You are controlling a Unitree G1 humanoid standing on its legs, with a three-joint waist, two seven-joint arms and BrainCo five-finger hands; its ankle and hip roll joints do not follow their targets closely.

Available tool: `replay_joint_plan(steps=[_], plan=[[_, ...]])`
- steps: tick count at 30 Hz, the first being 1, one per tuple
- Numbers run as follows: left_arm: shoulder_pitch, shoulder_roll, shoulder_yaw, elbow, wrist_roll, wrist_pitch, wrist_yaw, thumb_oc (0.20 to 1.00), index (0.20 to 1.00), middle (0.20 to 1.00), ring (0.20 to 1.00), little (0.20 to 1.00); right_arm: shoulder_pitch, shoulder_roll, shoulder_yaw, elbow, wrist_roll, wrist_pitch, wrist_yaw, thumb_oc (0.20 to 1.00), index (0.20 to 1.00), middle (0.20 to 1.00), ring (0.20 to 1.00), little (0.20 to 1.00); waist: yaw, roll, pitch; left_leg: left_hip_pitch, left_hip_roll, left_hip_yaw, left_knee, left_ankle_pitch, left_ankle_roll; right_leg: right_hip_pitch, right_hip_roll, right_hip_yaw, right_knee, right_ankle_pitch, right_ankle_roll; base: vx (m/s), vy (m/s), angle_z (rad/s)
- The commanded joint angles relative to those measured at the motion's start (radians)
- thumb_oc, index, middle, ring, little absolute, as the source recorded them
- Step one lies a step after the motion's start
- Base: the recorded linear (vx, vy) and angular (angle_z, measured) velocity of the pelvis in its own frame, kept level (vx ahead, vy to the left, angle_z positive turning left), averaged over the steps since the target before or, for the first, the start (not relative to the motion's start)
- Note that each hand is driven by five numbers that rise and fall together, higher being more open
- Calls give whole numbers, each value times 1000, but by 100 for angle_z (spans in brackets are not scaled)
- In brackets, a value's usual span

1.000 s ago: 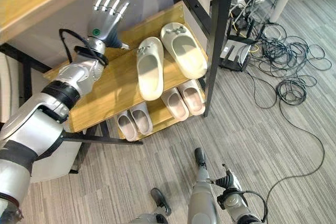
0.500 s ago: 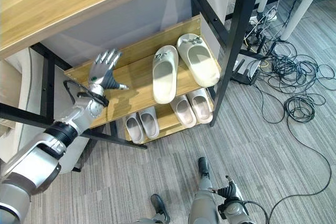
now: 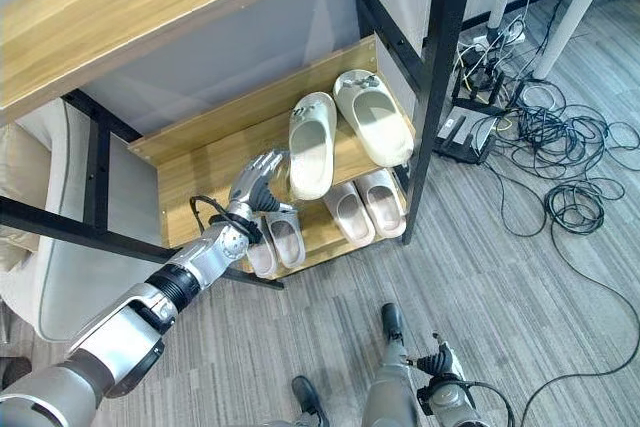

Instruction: Arrange the slippers neatly on the shoe rack.

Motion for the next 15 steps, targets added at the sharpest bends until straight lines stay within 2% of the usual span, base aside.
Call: replay_joint_plan(steps=[1, 6, 15], plan=[[-112, 33, 43, 88, 6, 9, 16, 1000, 1000, 1000, 1000, 1000, -61, -10, 11, 23, 29, -4, -17, 1000, 1000, 1000, 1000, 1000, -24, -2, 50, -60, 83, -85, 5, 67, -56, 62, -43, -16, 25, -88, 89, 0, 0, 0], [-150, -19, 38, 184, 9, 33, 27, 1000, 1000, 1000, 1000, 1000, -76, -15, 25, 22, 29, -7, -20, 1000, 1000, 1000, 1000, 1000, -34, 2, 50, -64, 86, -75, 5, 70, -59, 50, -40, -11, 25, -86, 90, 0, 0, 0], [-171, -81, 42, 220, -30, 36, 24, 1000, 1000, 1000, 1000, 1000, -91, -21, 30, 32, 36, -3, -22, 1000, 1000, 1000, 1000, 1000, -42, 8, 49, -61, 92, -72, 5, 72, -60, 48, -37, -5, 28, -89, 86, 0, 0, 0]])
